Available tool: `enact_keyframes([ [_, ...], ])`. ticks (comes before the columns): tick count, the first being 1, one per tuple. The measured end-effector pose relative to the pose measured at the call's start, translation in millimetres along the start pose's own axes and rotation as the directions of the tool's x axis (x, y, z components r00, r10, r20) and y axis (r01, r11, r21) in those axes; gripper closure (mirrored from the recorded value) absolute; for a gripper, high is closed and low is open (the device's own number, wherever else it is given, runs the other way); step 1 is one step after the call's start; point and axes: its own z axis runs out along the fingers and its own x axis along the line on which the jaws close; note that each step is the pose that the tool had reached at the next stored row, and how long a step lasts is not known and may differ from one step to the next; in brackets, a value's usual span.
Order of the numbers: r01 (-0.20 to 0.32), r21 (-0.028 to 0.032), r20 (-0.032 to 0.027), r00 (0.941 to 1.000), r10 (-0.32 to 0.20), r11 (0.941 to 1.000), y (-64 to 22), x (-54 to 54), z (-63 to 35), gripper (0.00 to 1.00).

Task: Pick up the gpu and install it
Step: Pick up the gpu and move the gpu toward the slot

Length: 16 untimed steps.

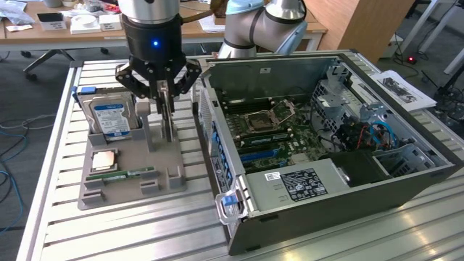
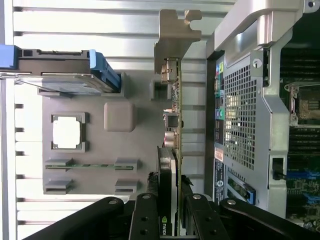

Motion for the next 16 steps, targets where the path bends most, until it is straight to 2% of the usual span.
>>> enact_keyframes([
  [16,0.000,-0.0001,0.0001,1.0000,0.000,1.0000,2.0,-1.0,-45.3,0.73],
])
